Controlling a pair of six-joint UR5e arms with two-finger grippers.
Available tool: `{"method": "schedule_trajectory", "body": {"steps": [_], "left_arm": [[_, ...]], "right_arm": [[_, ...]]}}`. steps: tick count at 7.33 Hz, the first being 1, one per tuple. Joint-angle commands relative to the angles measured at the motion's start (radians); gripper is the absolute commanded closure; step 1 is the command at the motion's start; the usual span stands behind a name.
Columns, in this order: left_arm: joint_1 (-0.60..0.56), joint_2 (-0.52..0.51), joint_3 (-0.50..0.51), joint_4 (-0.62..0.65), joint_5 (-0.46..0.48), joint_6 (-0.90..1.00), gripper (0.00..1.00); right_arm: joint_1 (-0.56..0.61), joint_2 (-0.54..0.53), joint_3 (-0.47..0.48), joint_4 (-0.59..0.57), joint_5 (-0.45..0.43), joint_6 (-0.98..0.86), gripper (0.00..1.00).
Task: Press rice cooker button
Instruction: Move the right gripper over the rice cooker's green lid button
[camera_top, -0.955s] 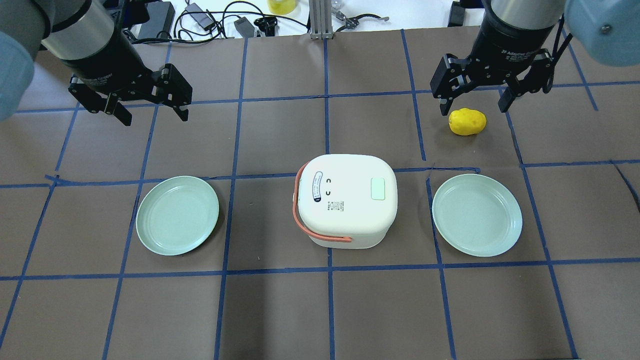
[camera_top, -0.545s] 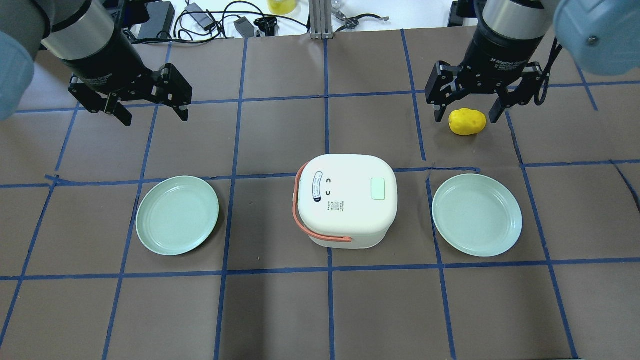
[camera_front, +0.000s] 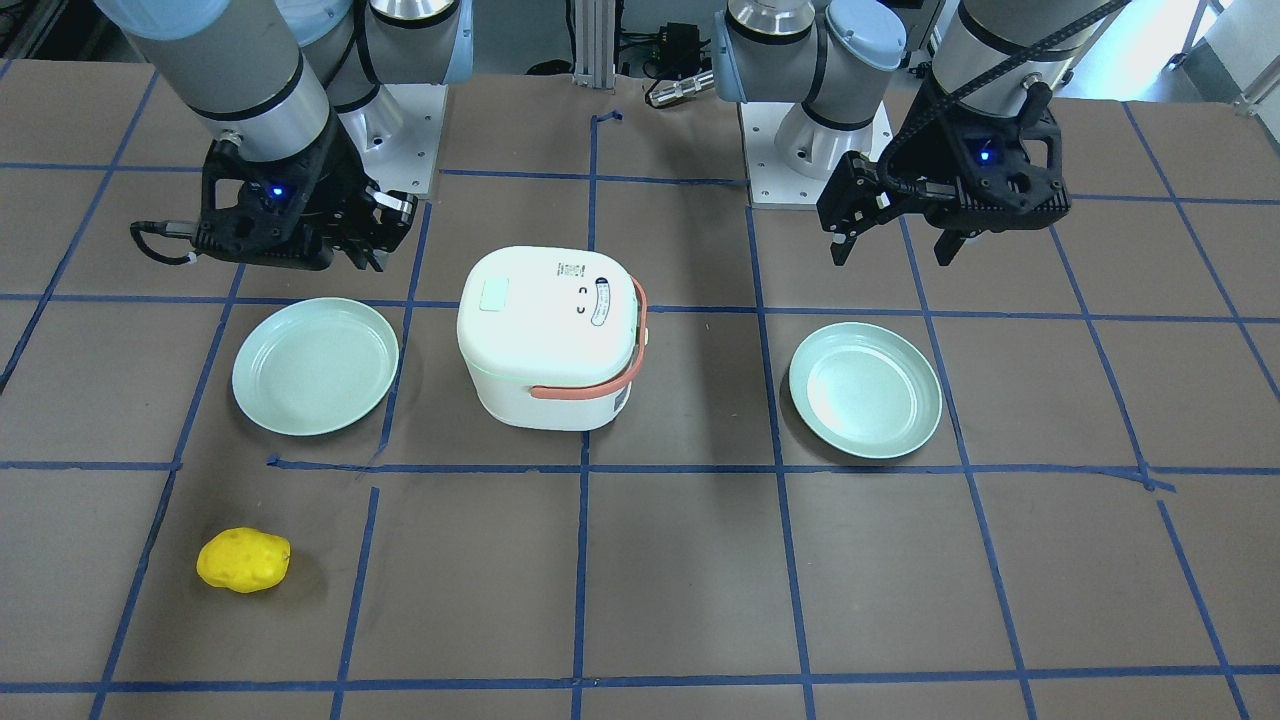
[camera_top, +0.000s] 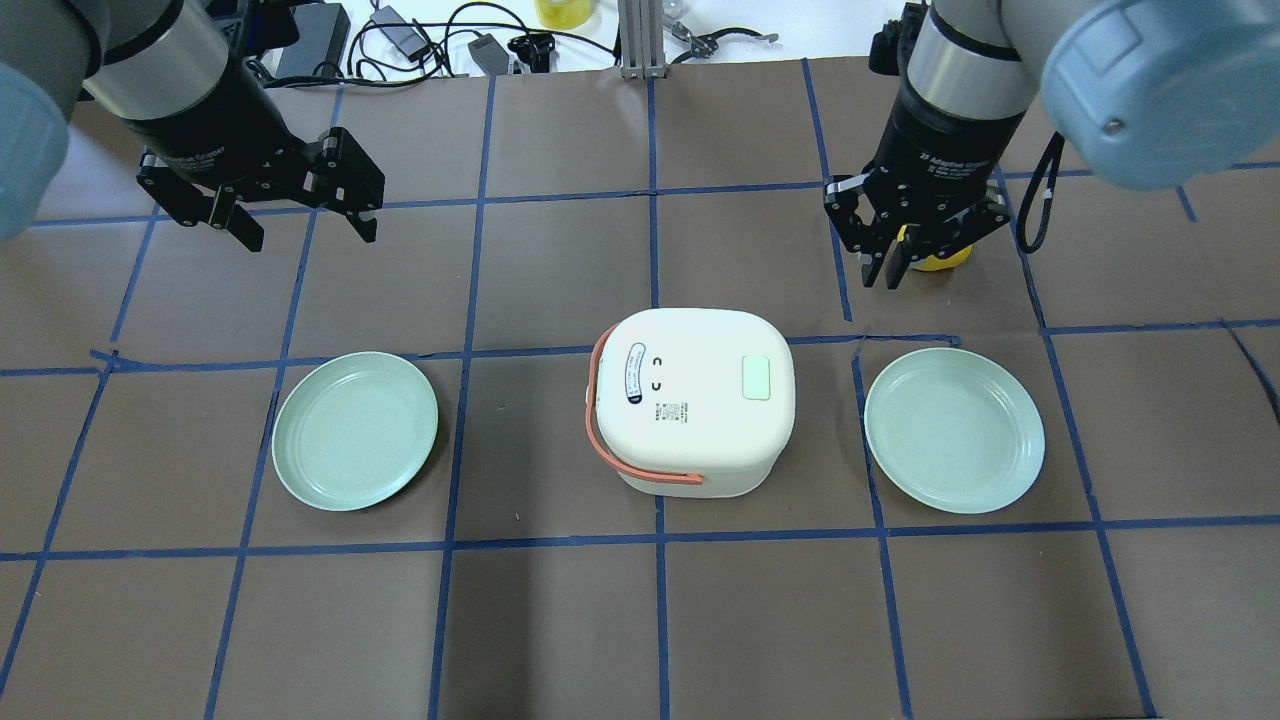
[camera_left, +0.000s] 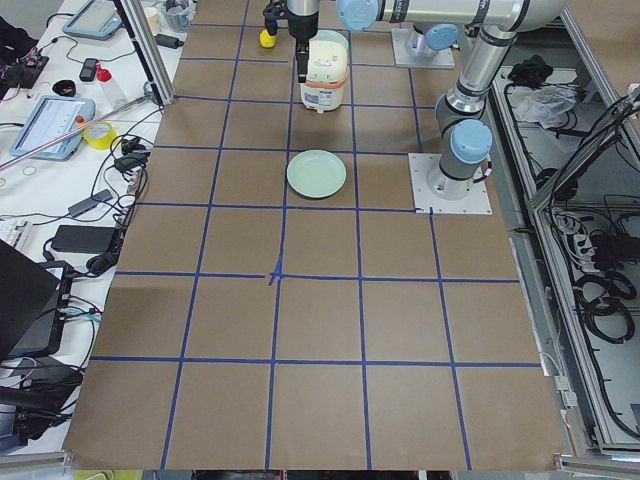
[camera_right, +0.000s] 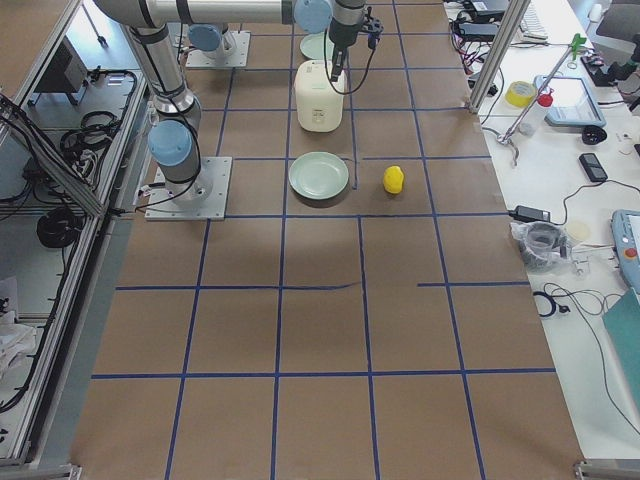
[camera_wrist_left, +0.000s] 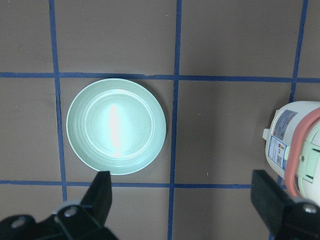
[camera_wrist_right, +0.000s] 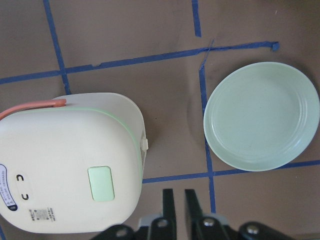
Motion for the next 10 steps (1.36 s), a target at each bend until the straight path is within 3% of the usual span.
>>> {"method": "schedule_trajectory", "body": {"steps": [1, 10], "left_arm": [[0.000, 0.000, 0.000, 0.000, 0.000, 0.000, 0.00], [0.000, 0.000, 0.000, 0.000, 0.000, 0.000, 0.00]], "right_arm": [[0.043, 0.004, 0.019, 0.002, 0.012, 0.066, 1.00], [0.160, 0.019, 0.220, -0.221, 0.055, 0.177, 1.00]]}}
